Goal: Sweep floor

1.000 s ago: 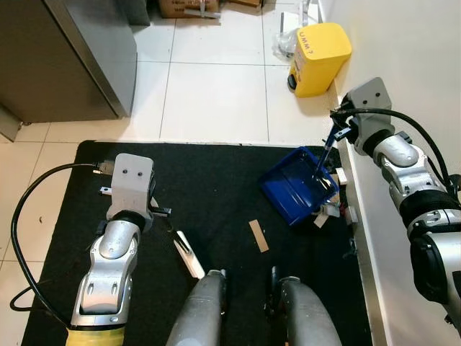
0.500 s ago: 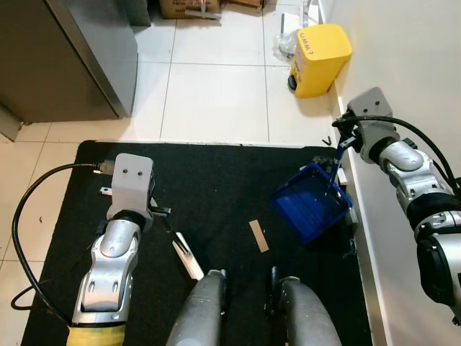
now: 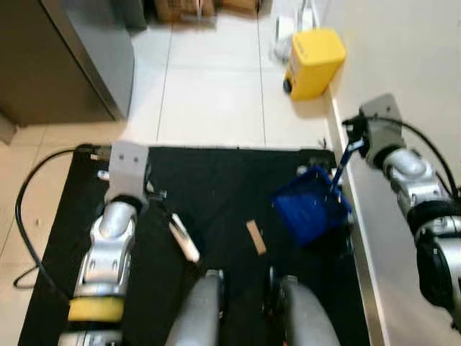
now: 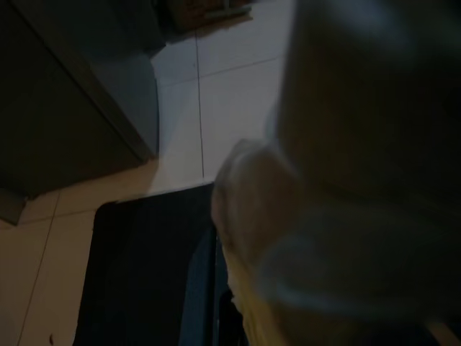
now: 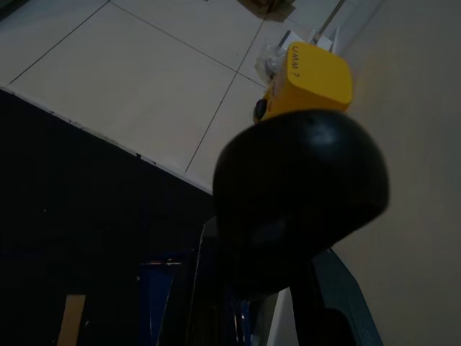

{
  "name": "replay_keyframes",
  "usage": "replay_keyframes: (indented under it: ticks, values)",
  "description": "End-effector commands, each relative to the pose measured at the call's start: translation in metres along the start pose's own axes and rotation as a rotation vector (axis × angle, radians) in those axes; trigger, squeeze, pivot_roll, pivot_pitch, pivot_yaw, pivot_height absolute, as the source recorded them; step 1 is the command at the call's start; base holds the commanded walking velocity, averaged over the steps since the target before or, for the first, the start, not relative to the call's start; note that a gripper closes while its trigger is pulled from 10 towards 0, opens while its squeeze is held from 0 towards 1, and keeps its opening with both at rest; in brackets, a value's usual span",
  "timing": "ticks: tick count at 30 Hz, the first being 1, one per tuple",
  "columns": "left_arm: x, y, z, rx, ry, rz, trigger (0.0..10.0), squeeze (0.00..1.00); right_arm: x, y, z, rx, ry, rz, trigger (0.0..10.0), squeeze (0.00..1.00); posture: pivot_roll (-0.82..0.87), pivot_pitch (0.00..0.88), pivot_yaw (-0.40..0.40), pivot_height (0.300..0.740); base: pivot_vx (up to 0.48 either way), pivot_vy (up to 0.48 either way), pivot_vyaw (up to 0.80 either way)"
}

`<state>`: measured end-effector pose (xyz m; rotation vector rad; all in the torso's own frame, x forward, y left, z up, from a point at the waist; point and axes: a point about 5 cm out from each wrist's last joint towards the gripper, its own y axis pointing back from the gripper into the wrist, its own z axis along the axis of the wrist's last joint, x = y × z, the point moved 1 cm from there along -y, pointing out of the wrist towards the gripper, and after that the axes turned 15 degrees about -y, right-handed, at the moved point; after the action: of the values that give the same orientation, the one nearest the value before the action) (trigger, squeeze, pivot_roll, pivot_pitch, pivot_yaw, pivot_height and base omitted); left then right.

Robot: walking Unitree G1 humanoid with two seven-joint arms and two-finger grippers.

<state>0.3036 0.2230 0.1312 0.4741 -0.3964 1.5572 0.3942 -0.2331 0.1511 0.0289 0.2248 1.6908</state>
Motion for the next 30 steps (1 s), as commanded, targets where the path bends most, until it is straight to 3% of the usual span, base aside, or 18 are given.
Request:
replay_keyframes:
  ticks: [1,2,5,8,15,21,26,30]
  values:
    - [-0.018,-0.001,-0.012,0.028,0.031,-0.107,10.0,0.00,-0.001,0.007,-0.029,0.118,-0.051,0.000,10.0,0.00,0.08,0.252,-0.055,0.740,0.000,0.000,0.00]
    - [-0.018,-0.001,-0.012,0.028,0.031,-0.107,10.0,0.00,-0.001,0.007,-0.029,0.118,-0.051,0.000,10.0,0.00,0.08,0.252,-0.055,0.740,0.000,0.000,0.00]
    - [-0.044,-0.008,-0.008,-0.007,0.086,-0.245,10.0,0.00,-0.005,0.009,-0.031,0.153,-0.063,0.009,10.0,0.00,0.06,0.254,-0.058,0.740,0.000,0.000,0.00]
    - [-0.052,-0.015,0.003,-0.070,0.081,-0.296,10.0,0.00,-0.015,0.012,-0.033,0.186,-0.071,-0.019,10.0,0.00,0.04,0.256,-0.057,0.740,0.000,0.000,0.00]
    - [-0.047,-0.029,0.024,-0.157,0.088,-0.279,10.0,0.00,-0.026,0.012,-0.015,0.126,-0.149,-0.028,10.0,0.00,0.03,0.257,-0.050,0.740,0.000,0.000,0.00]
    - [-0.059,-0.033,0.011,-0.129,0.061,-0.277,10.0,0.00,-0.023,0.013,-0.017,0.165,-0.159,0.022,10.0,0.00,0.02,0.255,-0.051,0.740,0.000,0.000,0.00]
    - [-0.061,-0.034,0.013,-0.140,0.082,-0.252,10.0,0.00,-0.022,0.015,-0.019,0.198,-0.190,0.049,10.0,0.00,0.01,0.259,-0.055,0.740,0.000,0.000,0.00]
    - [-0.062,-0.036,0.022,-0.174,0.077,-0.242,10.0,0.00,-0.027,0.012,0.002,0.151,-0.240,0.070,10.0,0.00,0.02,0.258,-0.059,0.740,0.000,0.000,0.00]
